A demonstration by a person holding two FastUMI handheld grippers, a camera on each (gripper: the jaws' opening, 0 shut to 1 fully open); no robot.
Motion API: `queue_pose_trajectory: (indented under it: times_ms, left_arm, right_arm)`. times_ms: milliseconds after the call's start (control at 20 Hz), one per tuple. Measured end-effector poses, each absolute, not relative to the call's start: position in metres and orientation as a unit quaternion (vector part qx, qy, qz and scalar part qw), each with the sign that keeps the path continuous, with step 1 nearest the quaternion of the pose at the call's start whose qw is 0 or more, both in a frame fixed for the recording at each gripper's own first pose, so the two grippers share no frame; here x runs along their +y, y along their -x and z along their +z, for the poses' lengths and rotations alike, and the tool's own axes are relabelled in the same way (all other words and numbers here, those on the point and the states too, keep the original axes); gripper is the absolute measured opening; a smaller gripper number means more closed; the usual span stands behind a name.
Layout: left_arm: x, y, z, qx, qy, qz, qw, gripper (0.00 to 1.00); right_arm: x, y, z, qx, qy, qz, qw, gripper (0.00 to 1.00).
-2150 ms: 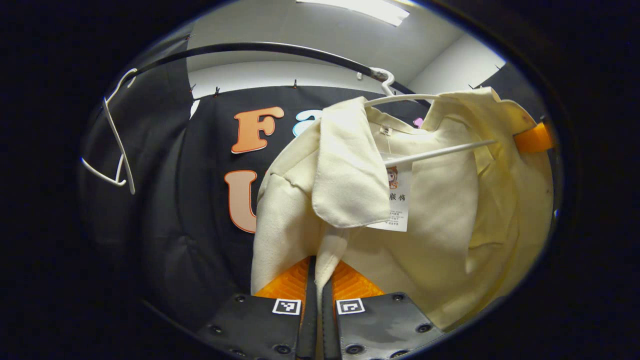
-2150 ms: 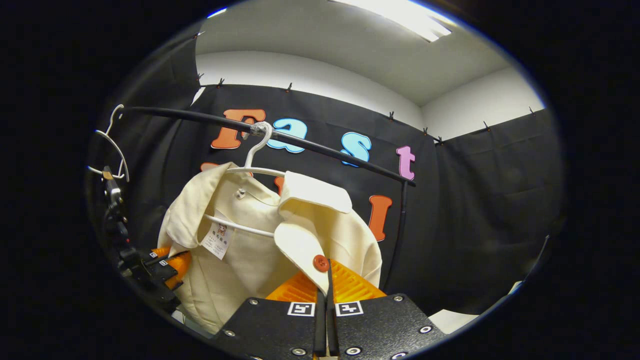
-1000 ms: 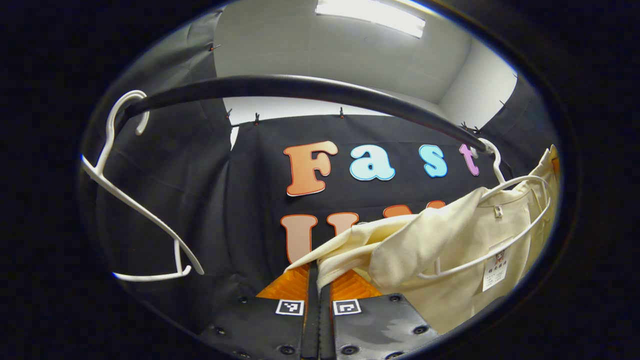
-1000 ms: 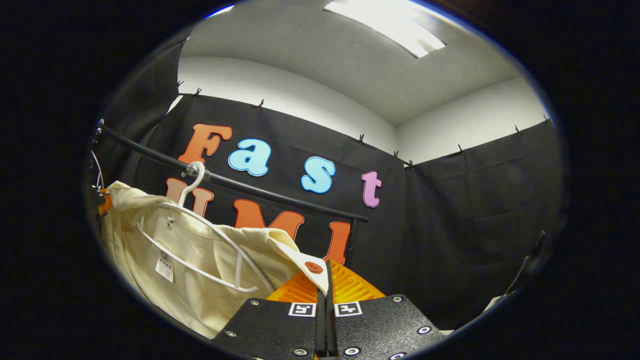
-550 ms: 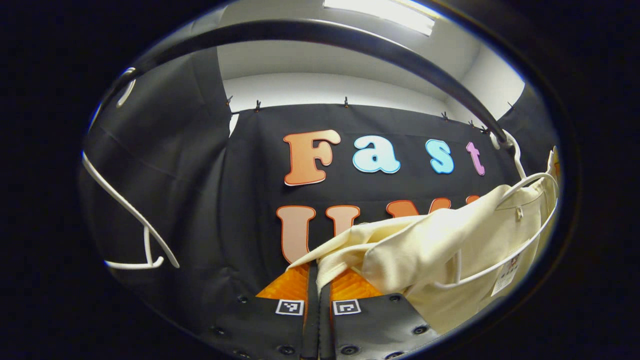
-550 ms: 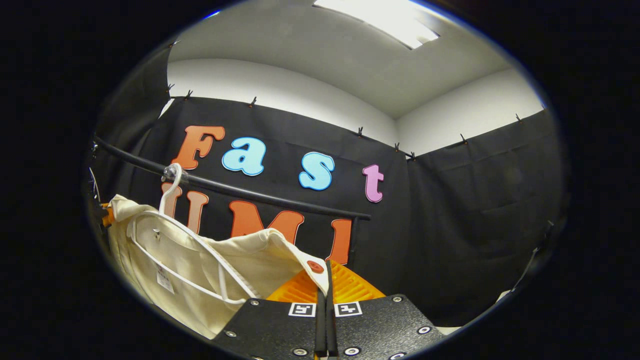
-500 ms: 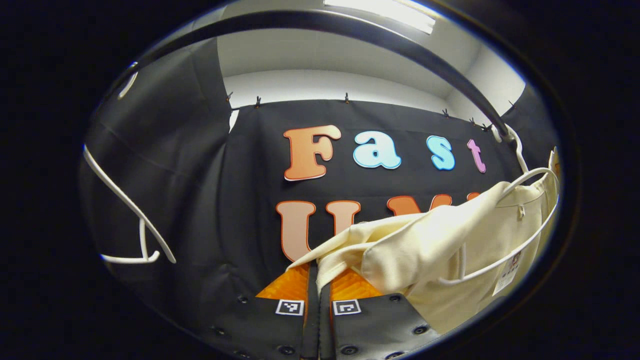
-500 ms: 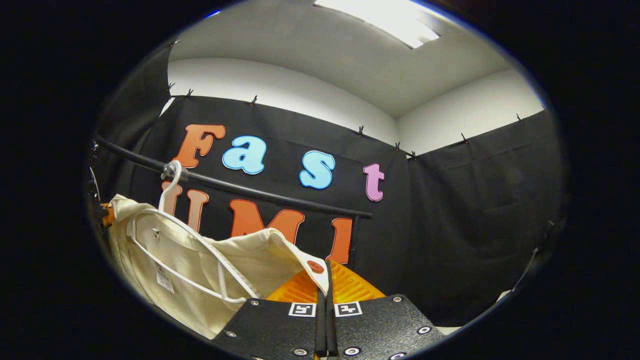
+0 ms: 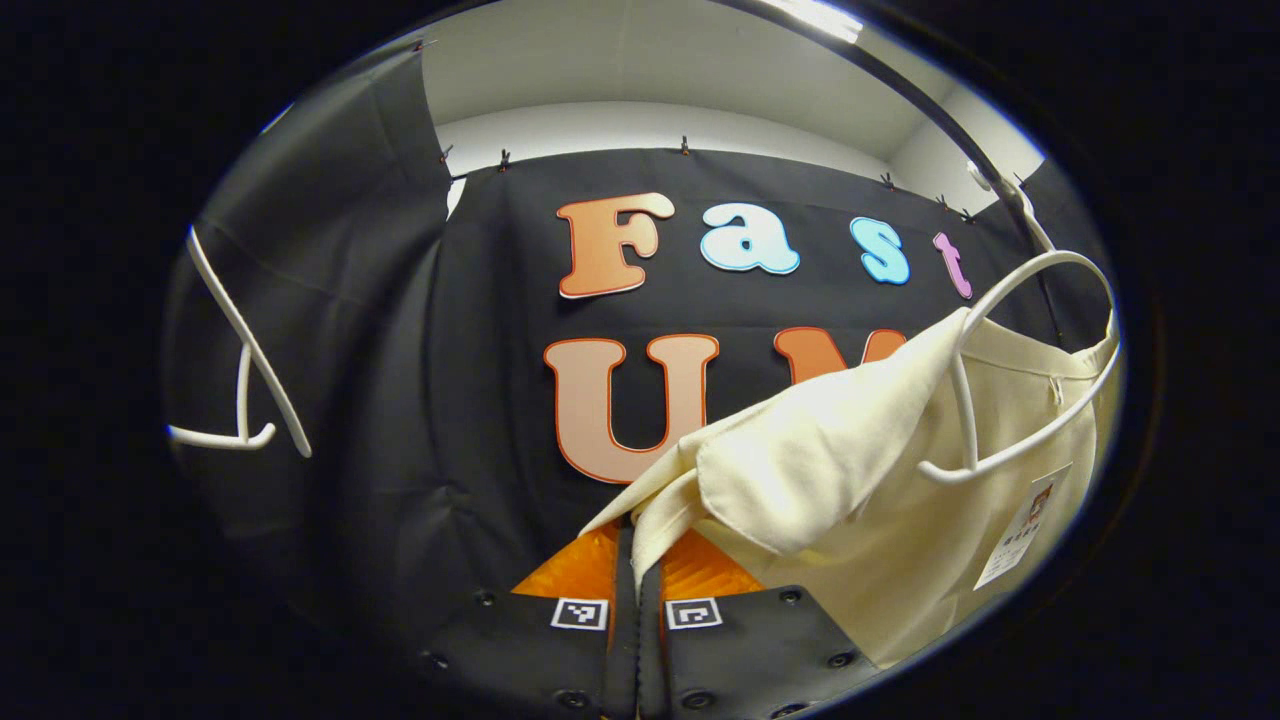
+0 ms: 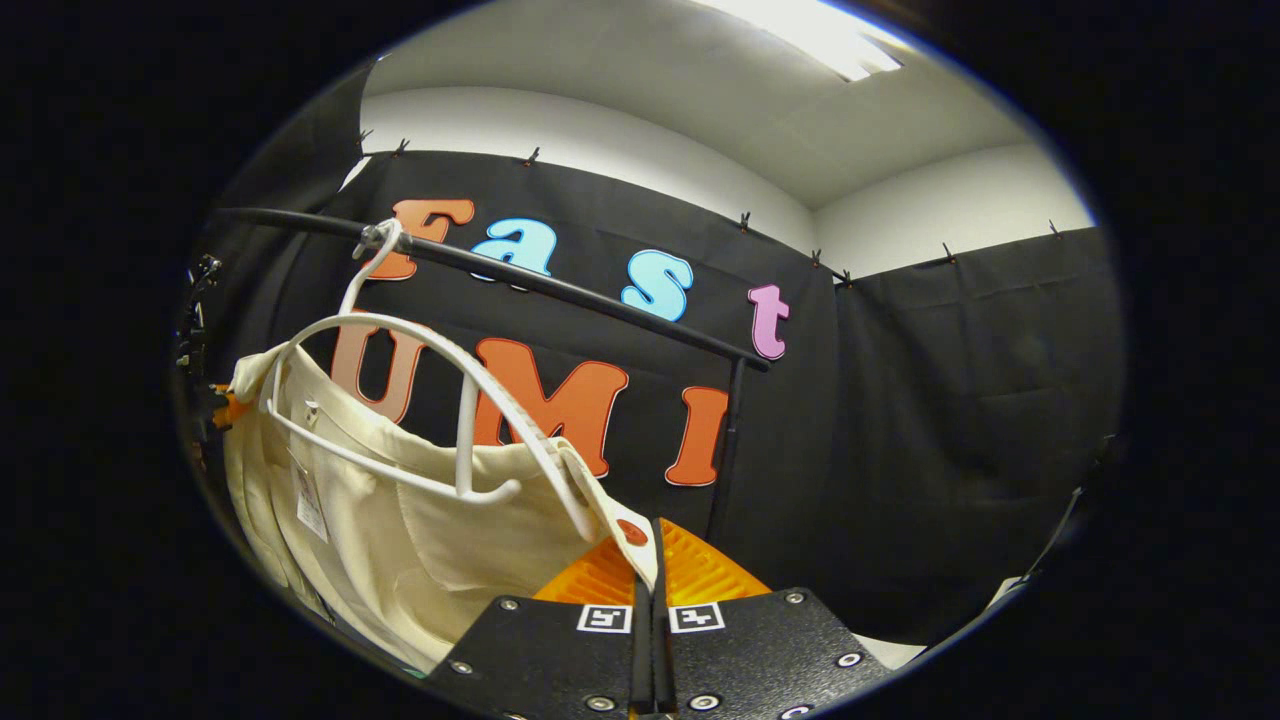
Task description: Grasp the clothes on the hanger with both hands and then place them into the laundry hamper below.
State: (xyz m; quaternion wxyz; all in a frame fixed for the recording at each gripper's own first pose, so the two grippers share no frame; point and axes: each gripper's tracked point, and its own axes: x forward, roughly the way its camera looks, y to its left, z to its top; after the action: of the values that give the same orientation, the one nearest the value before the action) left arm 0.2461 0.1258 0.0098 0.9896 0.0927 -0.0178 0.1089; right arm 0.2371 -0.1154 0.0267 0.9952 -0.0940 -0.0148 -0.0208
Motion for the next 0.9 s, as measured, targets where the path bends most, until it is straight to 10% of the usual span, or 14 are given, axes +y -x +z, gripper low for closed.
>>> queue_pose_trajectory:
  times_ms: [900]
  left_arm:
    - [0.124,-0.244,-0.033,0.047,-0.100,0.095,0.989,0.07]
  right_arm:
    - [-0.129,-0.282,0.028,-0.015,0.013,-0.009,1.000,0.00]
